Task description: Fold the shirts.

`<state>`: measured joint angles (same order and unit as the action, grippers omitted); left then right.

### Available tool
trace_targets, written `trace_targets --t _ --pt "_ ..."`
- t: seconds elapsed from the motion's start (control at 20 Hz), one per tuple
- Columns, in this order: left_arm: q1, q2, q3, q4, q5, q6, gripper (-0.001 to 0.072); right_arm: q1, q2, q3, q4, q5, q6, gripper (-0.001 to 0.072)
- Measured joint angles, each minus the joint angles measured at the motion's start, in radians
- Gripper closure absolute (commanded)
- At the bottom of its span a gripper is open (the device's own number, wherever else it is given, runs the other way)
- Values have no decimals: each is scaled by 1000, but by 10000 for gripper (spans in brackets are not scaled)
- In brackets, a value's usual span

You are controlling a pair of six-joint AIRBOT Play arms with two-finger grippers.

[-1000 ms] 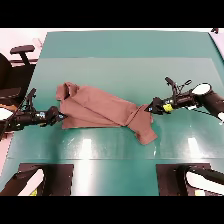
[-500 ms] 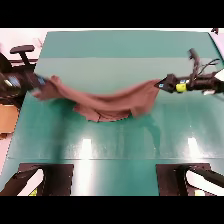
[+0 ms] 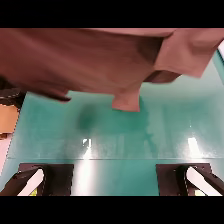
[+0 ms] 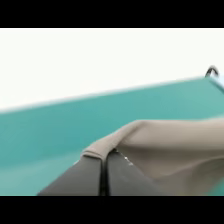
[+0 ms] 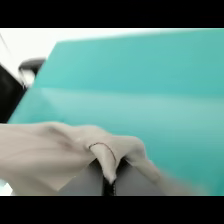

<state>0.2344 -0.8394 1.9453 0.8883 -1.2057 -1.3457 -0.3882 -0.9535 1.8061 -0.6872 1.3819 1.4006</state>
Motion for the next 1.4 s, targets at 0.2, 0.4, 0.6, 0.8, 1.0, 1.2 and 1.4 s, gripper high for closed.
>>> trace_targets --t 0.2,0.4,0.6,0.8,1.0,1.2,1.4 --pt "0 2 94 -64 -31 -2 689 -14 130 66 -14 9 26 694" --pt "0 5 132 -156 -85 32 689 -18 254 63 -9 -19 34 694" --pt "0 8 166 -196 -76 62 689 -19 328 53 -7 -83 37 694" --pt "0 0 33 -206 7 73 688 -19 265 42 -7 -117 38 694" --pt "-13 -61 -243 -217 44 94 688 21 128 -43 -14 -92 24 694" --pt "-106 -169 -536 -223 124 178 688 165 -54 -266 -36 -142 -37 694" --pt "-182 -345 -714 -200 286 230 688 271 -235 -448 -90 -307 -68 693"
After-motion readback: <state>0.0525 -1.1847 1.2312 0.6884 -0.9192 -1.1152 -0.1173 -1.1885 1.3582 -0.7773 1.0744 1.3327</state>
